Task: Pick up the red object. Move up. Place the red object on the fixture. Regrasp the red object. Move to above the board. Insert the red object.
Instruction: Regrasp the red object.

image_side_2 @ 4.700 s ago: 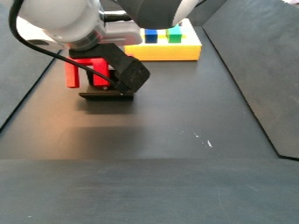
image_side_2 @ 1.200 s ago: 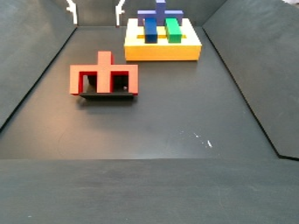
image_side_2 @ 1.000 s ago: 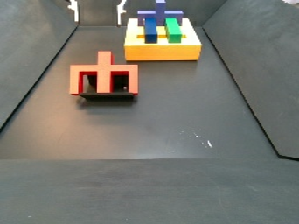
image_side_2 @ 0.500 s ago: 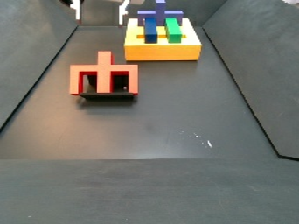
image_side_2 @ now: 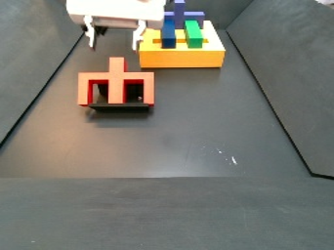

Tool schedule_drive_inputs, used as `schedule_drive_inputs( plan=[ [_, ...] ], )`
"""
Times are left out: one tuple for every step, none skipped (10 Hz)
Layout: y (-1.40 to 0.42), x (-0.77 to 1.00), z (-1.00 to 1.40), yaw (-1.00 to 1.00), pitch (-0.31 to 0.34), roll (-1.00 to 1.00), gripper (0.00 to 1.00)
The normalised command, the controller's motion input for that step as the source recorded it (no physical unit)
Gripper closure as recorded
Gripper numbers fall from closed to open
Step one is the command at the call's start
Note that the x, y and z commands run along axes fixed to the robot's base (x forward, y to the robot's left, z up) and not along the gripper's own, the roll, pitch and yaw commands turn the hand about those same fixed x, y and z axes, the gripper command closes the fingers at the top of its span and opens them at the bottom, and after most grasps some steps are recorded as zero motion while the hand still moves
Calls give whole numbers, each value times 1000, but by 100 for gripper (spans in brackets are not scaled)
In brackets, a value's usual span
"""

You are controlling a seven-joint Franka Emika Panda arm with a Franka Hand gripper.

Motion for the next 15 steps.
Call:
schedule_drive_inputs(
  plan=[
    [0,0,-351,0,211,-20,0],
    [120,0,-231,0,171,-309,0],
    [91,0,-171,6,160,-354,0],
    [120,0,-91,3,186,-440,0],
    [111,0,-89,14,151,-617,0],
    [114,0,-80,11,37,-374,0],
    [94,0,-46,0,0,-183,0],
    [131,0,-91,3,0,-206,0],
    [97,-57,-174,9,0,-254,0],
    [46,-60,-191,29,0,-209,0],
    [43,-29,-120,26,0,-200,0],
    [0,0,0,17,0,-83,0],
    [0,0,0,0,0,0,0],
    [0,0,0,0,0,0,100],
    [0,0,0,0,0,0,100]
  ],
)
